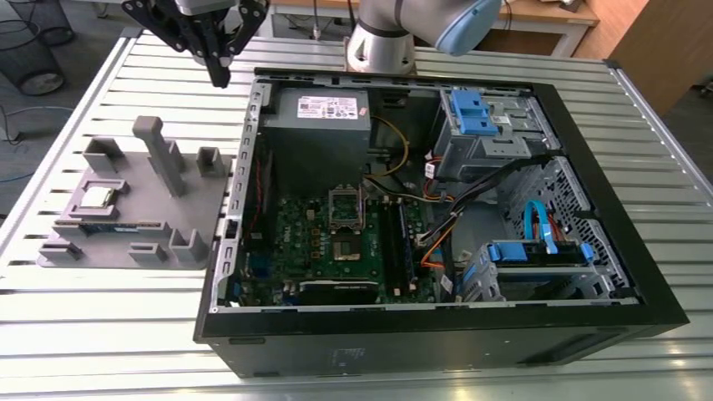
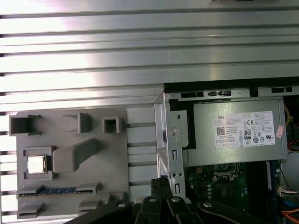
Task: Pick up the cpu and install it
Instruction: 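Reach for the cpu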
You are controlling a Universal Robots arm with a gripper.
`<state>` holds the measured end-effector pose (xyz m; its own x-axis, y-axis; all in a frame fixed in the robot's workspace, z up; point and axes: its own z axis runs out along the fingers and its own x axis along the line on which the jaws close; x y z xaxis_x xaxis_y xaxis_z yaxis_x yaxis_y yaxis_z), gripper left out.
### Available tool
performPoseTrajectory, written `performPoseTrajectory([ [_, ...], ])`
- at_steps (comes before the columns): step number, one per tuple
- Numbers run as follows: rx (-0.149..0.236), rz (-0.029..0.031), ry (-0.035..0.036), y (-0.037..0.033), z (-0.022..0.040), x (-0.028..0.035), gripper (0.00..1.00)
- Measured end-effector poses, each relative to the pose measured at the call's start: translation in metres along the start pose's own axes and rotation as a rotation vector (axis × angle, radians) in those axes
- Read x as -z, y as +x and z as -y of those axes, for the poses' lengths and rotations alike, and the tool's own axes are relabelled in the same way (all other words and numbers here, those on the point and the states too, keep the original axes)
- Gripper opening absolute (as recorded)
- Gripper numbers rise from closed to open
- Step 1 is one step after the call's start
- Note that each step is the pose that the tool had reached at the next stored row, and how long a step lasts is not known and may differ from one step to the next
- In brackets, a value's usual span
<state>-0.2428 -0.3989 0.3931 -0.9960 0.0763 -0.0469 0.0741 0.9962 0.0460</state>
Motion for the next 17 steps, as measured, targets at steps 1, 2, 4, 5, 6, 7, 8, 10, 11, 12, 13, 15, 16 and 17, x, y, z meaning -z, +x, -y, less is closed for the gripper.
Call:
performPoseTrajectory([
  [1,0.000,0.0000,0.0001,0.0004,0.0000,0.0001,0.11],
  [2,0.000,0.0001,0.0000,0.0008,0.0001,0.0000,0.11],
  [4,0.000,0.0001,0.0000,0.0015,0.0001,0.0001,0.11],
  [5,0.000,0.0002,0.0000,0.0018,0.0001,0.0001,0.11],
  [6,0.000,0.0002,0.0000,0.0021,0.0002,0.0001,0.11],
  [7,0.000,0.0002,0.0000,0.0024,0.0002,0.0001,0.11],
  [8,0.000,0.0002,0.0000,0.0027,0.0002,0.0001,0.11],
  [10,0.000,0.0002,0.0000,0.0033,0.0003,0.0002,0.11],
  [11,0.000,0.0002,0.0000,0.0037,0.0003,0.0002,0.11],
  [12,0.000,0.0002,0.0000,0.0040,0.0003,0.0002,0.11],
  [13,0.000,0.0003,0.0000,0.0043,0.0003,0.0002,0.11],
  [15,0.000,0.0003,0.0000,0.0050,0.0004,0.0003,0.11],
  [16,0.000,0.0003,0.0000,0.0054,0.0004,0.0003,0.11],
  [17,0.000,0.0004,0.0000,0.0057,0.0004,0.0003,0.11],
])
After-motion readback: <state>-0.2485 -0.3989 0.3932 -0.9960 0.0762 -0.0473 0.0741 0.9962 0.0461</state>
